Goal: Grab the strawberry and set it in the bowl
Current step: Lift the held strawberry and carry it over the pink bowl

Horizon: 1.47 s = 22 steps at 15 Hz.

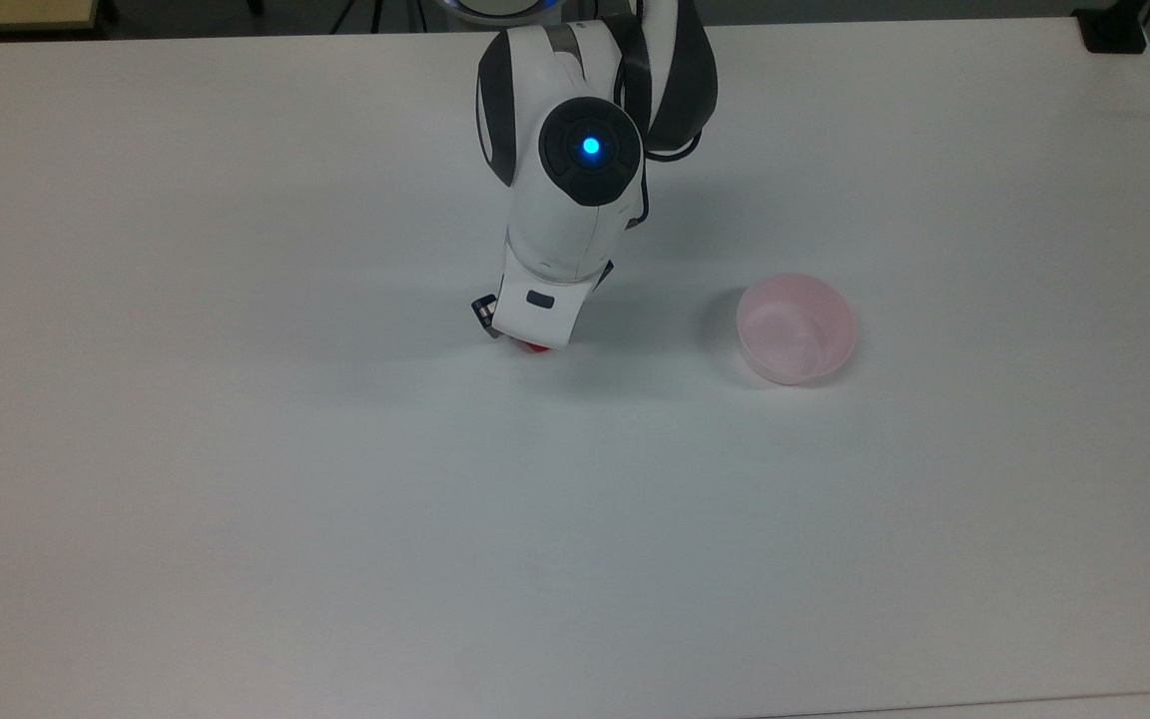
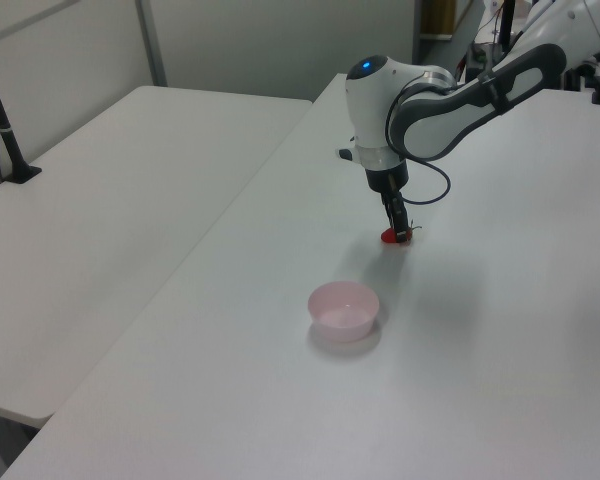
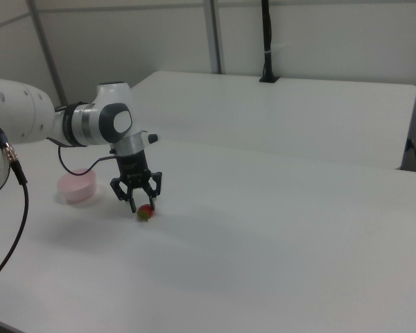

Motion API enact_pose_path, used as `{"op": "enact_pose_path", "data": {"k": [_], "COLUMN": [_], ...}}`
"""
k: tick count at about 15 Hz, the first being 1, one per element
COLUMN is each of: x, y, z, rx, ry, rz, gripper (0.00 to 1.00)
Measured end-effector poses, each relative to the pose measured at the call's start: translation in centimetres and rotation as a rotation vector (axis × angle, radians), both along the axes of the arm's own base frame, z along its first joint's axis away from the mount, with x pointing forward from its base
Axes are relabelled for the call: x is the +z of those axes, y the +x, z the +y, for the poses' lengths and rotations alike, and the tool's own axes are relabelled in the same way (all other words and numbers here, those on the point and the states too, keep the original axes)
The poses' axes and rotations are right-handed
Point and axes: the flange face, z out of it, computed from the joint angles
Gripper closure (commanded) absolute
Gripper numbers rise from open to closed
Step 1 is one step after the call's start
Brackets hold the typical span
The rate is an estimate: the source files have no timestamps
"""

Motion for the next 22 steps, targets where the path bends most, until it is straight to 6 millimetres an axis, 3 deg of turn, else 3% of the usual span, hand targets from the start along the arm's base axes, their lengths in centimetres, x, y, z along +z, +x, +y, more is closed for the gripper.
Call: {"op": "enact_pose_path", "data": {"k": [5, 7, 9, 13, 15, 18, 22], "x": [-0.4, -0.8, -0.8, 0.8, 3.6, 6.6, 7.4], "y": [-0.2, -0.4, -0.5, -0.2, 0.1, -0.2, -2.3], "z": [0.0, -0.1, -0.1, 0.3, 2.5, 7.9, 15.2], "rx": [-0.006, -0.006, -0.007, -0.027, -0.068, -0.120, -0.132], "ry": [-0.002, -0.004, -0.004, -0.001, 0.015, 0.040, 0.049], "rz": [0.008, 0.017, 0.018, -0.013, -0.071, -0.140, -0.165], "gripper": [0.51, 0.63, 0.64, 0.64, 0.64, 0.64, 0.64]}}
